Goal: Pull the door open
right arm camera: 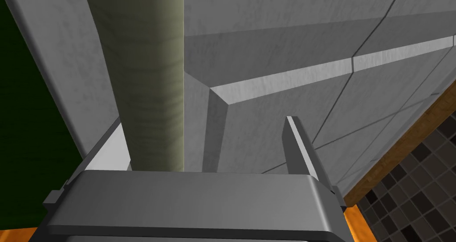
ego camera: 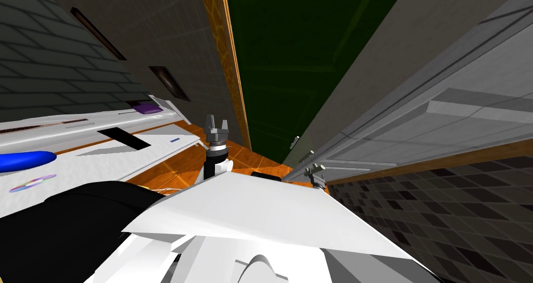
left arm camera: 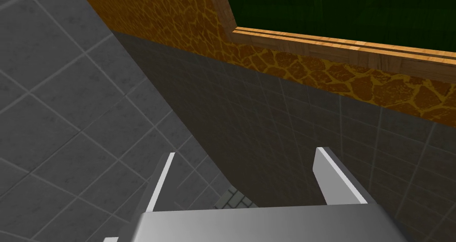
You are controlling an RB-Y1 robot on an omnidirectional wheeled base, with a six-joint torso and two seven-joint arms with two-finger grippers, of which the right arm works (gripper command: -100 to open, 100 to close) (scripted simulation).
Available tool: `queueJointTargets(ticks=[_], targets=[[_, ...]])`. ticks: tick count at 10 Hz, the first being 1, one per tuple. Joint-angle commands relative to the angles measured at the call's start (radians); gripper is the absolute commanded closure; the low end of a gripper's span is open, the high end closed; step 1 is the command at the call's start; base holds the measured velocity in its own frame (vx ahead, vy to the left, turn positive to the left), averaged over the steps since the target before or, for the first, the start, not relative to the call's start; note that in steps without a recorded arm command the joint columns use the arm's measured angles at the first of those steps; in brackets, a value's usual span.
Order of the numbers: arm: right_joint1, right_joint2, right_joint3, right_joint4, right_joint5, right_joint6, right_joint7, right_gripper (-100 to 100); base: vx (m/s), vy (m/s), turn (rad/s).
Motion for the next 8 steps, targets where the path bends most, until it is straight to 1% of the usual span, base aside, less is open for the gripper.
queueJointTargets(ticks=[1,2,4,5,7,8], targets=[[0.029,-0.024,-0.023,0.010,-0.020,0.016,0.013,100,-0.085,0.002,-0.018],[0.029,-0.024,-0.023,0.010,-0.020,0.016,0.013,100,-0.123,0.003,-0.017],[0.029,-0.024,-0.023,0.010,-0.020,0.016,0.013,100,-0.036,0.005,-0.020],[0.043,-0.034,-0.023,0.021,-0.032,0.013,0.015,100,-0.094,0.004,-0.036],[0.044,-0.036,-0.023,0.023,-0.034,0.013,0.015,100,-0.123,0.000,-0.018],[0.044,-0.036,-0.023,0.023,-0.034,0.013,0.015,100,-0.039,-0.007,-0.031]])
